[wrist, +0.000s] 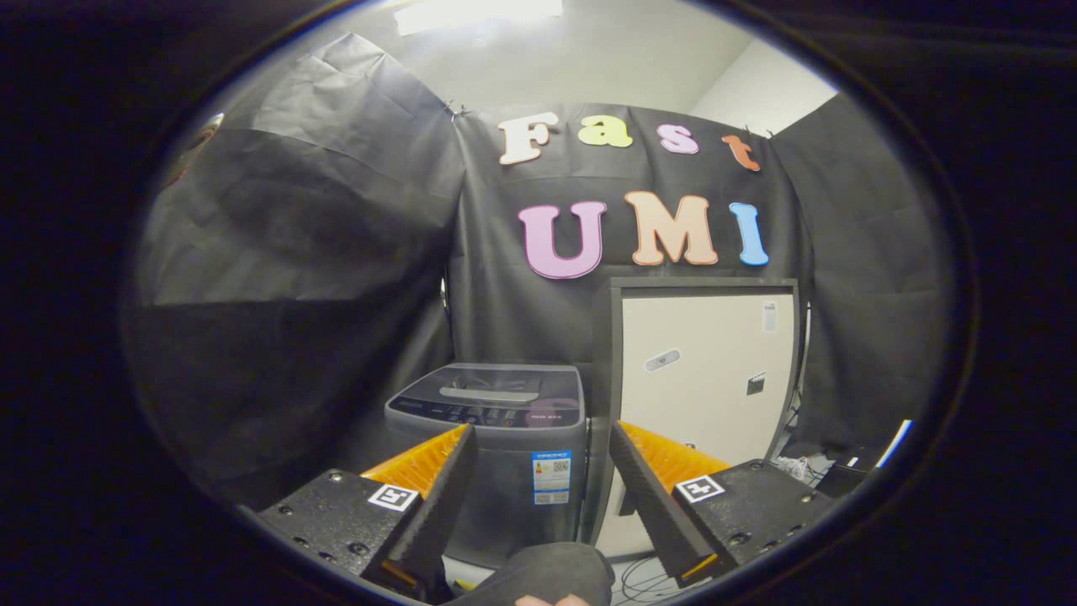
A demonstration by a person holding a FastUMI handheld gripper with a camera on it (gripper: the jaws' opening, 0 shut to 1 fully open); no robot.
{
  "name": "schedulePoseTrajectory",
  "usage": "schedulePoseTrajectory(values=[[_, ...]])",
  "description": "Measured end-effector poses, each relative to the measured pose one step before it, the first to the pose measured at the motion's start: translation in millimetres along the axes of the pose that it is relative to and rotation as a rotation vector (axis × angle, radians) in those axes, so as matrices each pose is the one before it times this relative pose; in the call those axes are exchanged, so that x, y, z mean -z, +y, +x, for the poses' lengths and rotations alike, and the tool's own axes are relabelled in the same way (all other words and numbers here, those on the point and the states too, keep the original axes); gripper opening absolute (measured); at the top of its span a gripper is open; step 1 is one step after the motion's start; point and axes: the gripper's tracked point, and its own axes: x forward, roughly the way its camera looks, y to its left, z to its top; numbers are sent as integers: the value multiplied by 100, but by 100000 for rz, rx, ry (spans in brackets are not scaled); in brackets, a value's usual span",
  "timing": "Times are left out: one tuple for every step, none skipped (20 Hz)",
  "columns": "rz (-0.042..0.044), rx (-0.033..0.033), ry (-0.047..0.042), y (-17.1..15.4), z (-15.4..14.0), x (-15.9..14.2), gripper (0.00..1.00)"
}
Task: Put the clothes into the washing machine and then close the washing machine lid.
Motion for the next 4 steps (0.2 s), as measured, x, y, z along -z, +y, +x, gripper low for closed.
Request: schedulePoseTrajectory(values=[[132,-3,289,-20,-45,-21,96],[247,83,259,34,12,19,96],[249,38,-132,48,13,28,96],[-67,171,-135,-88,-46,-87,96]])
